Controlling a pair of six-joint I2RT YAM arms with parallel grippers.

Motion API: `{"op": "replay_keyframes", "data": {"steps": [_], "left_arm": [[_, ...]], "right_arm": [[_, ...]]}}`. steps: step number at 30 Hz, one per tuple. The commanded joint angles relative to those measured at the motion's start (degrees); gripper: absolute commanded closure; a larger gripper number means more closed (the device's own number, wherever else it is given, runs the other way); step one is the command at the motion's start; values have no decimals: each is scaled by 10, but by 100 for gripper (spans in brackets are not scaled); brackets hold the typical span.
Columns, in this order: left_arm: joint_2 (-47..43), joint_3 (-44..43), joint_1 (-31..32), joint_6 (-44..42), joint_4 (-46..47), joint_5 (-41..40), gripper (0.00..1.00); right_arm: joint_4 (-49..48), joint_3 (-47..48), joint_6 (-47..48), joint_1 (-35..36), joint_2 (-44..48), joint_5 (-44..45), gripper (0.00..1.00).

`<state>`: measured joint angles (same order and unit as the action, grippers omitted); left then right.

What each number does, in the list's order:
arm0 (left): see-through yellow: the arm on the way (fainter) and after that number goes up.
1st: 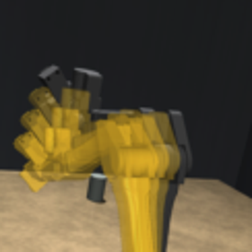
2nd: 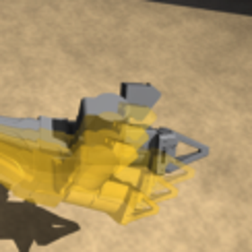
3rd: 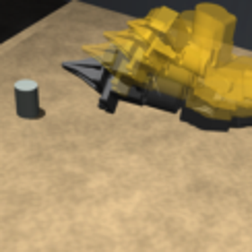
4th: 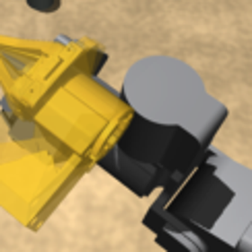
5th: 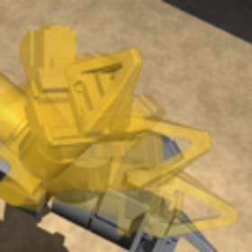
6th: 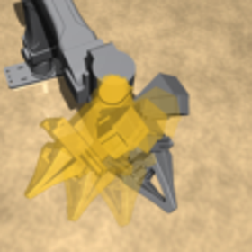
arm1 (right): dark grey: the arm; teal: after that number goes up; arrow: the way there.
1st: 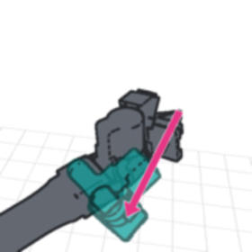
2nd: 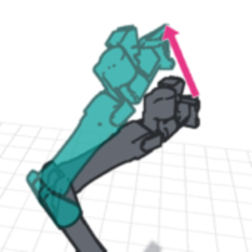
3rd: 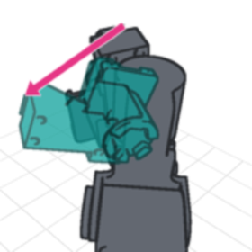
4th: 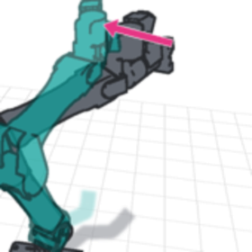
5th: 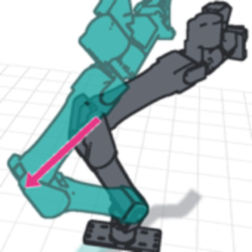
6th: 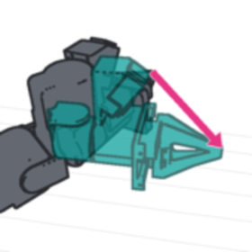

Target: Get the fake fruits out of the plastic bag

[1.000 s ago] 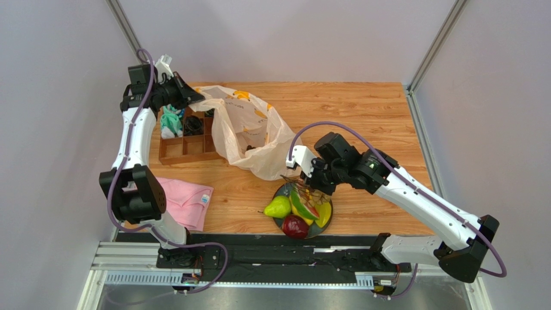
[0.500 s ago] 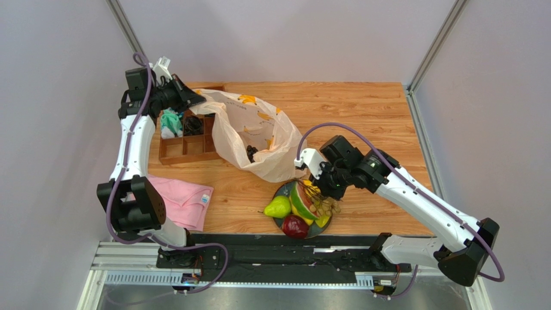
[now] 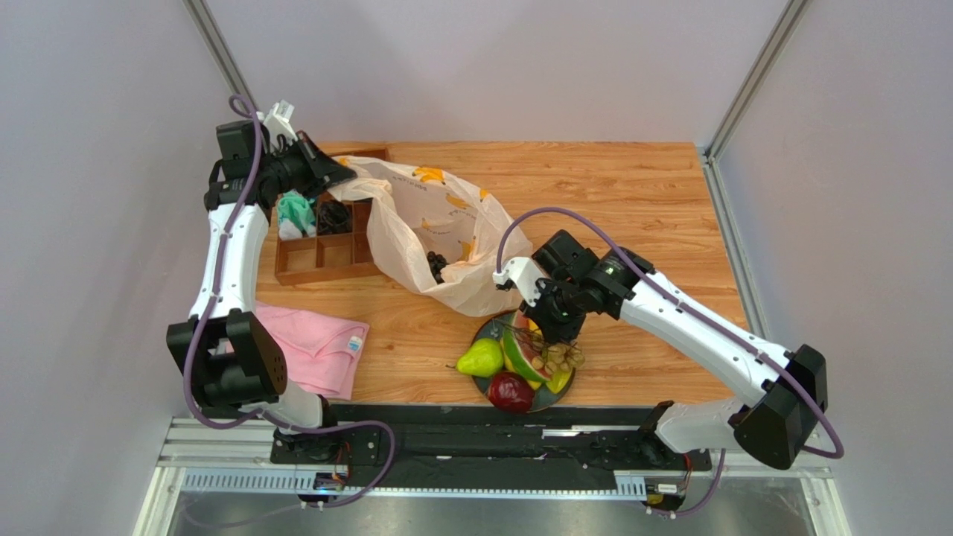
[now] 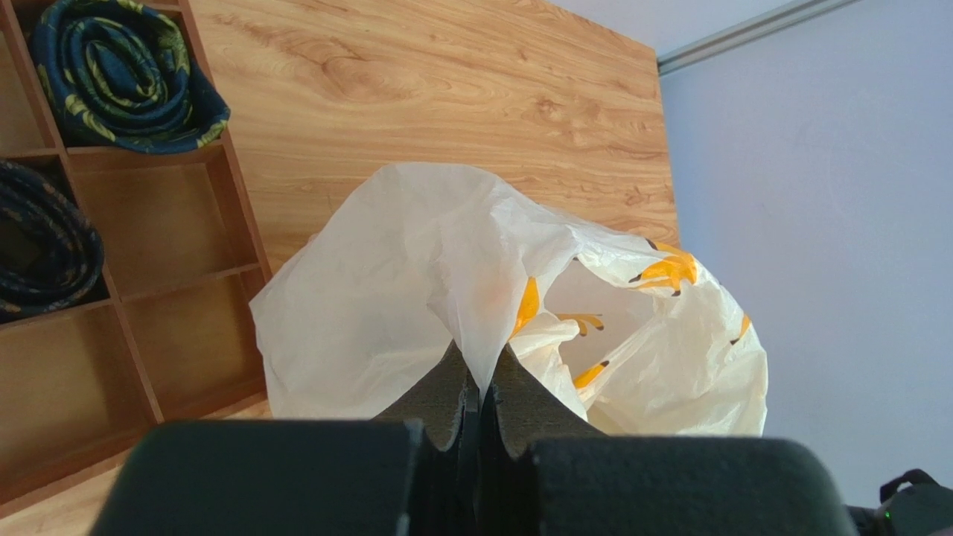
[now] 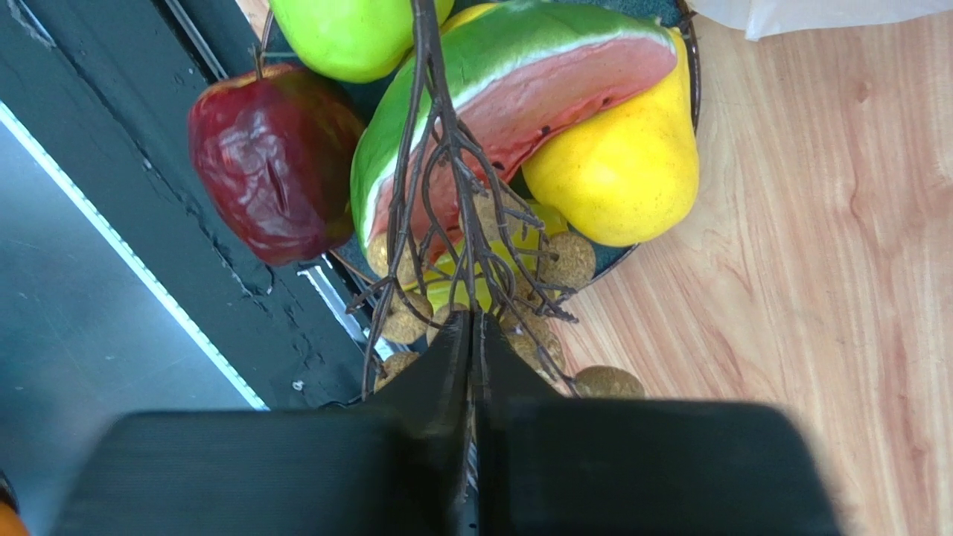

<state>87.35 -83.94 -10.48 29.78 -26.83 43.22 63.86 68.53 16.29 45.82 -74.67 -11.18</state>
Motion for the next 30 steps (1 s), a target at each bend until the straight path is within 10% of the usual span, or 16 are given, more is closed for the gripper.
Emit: {"op": "replay_keyframes", "data": {"steps": [1, 6, 21, 30], "left_arm": [[-30, 9, 3, 6, 22, 11, 100], [-31, 15, 3, 9, 30, 12, 100], [-30, 21, 3, 18, 44, 19, 100], [-33, 31, 2, 15, 44, 21, 100]], "right_arm": [[-25, 37, -14, -2, -14, -17, 79], [-30, 56, -14, -1, -28, -15, 43], [-24, 114, 9, -6, -27, 60, 39], [-23, 28, -94, -222, -28, 90, 22]]}}
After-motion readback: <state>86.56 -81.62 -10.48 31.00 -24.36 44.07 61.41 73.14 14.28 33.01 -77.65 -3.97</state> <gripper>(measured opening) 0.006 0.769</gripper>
